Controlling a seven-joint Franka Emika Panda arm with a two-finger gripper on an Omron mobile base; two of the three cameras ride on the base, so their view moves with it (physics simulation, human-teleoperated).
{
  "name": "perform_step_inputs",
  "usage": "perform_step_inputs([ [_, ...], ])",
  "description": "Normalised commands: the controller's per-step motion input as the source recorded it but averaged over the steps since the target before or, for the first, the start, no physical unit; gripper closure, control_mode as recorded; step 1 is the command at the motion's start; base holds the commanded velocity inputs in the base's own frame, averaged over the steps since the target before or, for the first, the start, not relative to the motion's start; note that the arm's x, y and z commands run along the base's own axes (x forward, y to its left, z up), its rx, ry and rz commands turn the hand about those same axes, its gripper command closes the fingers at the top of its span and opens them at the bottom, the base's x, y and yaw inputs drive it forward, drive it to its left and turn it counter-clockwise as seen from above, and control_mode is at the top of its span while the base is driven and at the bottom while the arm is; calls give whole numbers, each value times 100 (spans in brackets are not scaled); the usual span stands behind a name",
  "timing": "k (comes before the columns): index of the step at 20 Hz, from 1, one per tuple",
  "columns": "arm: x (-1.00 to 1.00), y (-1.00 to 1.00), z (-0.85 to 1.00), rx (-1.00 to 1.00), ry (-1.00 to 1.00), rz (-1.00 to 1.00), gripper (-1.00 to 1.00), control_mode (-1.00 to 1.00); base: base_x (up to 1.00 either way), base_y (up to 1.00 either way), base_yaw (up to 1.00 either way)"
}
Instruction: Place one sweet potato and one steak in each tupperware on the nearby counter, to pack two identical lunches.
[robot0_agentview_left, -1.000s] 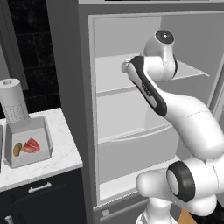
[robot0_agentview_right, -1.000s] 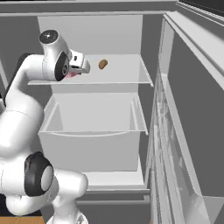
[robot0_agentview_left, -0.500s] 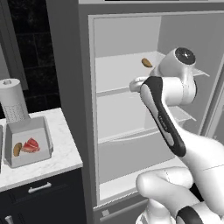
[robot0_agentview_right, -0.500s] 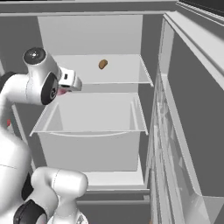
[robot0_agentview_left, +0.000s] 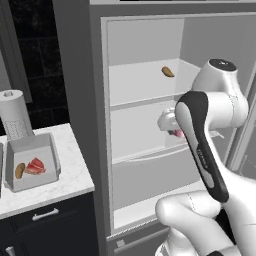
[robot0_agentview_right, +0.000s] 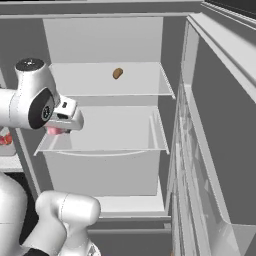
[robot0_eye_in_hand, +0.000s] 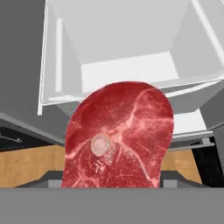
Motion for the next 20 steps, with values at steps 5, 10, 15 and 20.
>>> perform_step_inputs([
  [5, -100, 0, -100, -3, 25, 0, 100, -100, 0, 0, 0],
  [10, -75, 1, -59, 0, 13, 1, 100, -100, 0, 0, 0],
  [15, -14, 0, 0, 0, 0, 0, 100, -100, 0, 0, 0],
  [20, -20, 0, 0, 0, 0, 0, 100, 100, -36, 8, 0],
])
